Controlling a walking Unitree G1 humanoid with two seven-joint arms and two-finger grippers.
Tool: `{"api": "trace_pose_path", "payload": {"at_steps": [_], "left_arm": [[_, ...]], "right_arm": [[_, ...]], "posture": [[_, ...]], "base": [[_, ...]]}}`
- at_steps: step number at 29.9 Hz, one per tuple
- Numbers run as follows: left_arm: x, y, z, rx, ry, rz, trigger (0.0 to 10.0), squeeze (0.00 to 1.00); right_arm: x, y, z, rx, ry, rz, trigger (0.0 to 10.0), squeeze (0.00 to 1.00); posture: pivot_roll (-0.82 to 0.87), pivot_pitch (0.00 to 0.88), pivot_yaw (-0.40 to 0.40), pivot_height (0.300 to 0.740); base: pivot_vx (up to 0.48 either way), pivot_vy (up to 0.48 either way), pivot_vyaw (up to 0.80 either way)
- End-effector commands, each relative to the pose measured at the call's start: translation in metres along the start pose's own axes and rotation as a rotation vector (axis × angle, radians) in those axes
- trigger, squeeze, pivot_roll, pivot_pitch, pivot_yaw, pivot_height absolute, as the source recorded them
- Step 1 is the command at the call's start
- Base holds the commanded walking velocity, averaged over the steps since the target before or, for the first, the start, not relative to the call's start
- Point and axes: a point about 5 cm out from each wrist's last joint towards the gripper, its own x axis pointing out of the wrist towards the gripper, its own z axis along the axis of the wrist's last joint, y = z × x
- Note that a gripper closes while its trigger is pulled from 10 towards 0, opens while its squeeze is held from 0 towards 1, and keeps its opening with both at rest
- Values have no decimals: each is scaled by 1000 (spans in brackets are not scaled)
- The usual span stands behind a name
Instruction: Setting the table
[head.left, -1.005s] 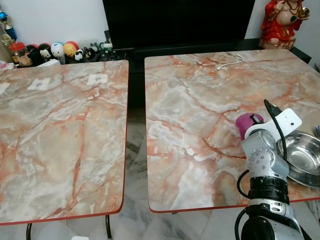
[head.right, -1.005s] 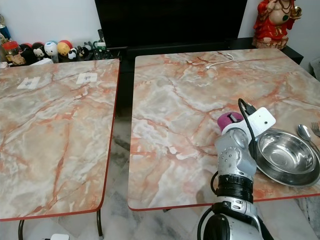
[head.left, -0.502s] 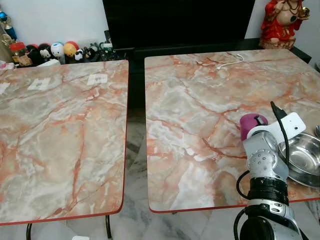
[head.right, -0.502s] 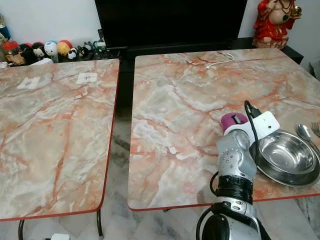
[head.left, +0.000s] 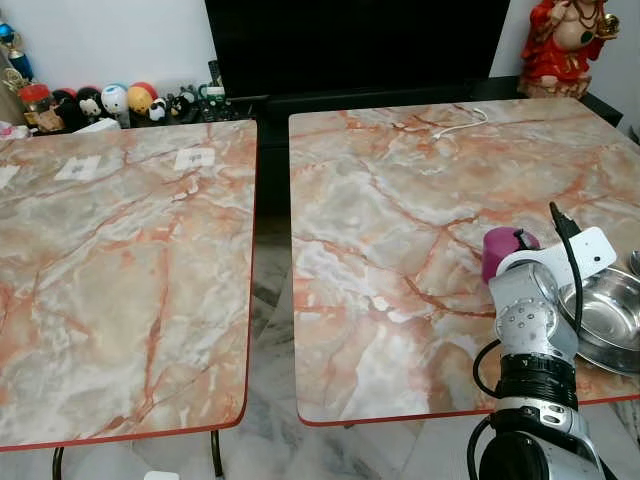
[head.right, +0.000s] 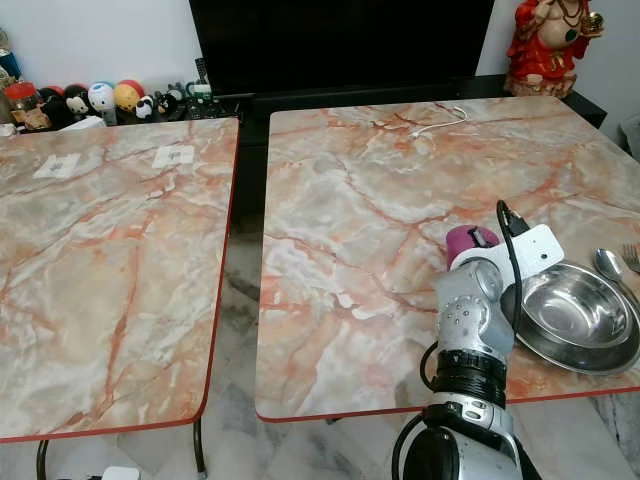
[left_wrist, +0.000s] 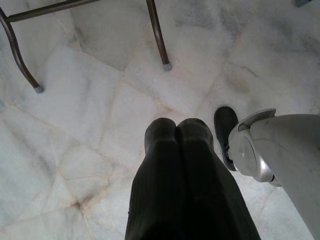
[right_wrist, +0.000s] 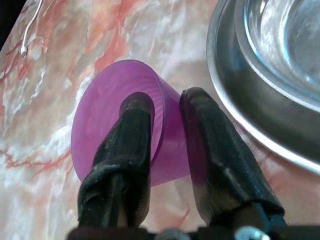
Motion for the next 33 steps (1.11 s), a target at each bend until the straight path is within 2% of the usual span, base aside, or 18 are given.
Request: {"api": "trace_pose_path", "payload": {"at_steps": [1, 22, 28, 33], "left_arm": [[0, 3, 0, 13, 1, 0, 10000, 0], [0, 3, 4, 10, -20, -1, 10000, 0], [0, 3, 4, 8, -23, 1, 10000, 0], [1, 3, 6, 8, -30, 2, 10000, 0]], "right_arm": [[-1, 6, -2, 34, 22, 2, 10000, 0], [-6, 14, 6, 1, -50, 42, 10000, 0], [-9, 20, 12, -18, -110, 86, 10000, 0], [-13, 22, 18, -69, -182, 118, 10000, 0]], "posture": [[-1, 25, 40, 740], [-4, 25, 40, 740], [-4, 22, 41, 740], [-4, 15, 40, 740]], "base": [[0, 0, 0], [0, 0, 0], [0, 0, 0], [0, 0, 0]]}}
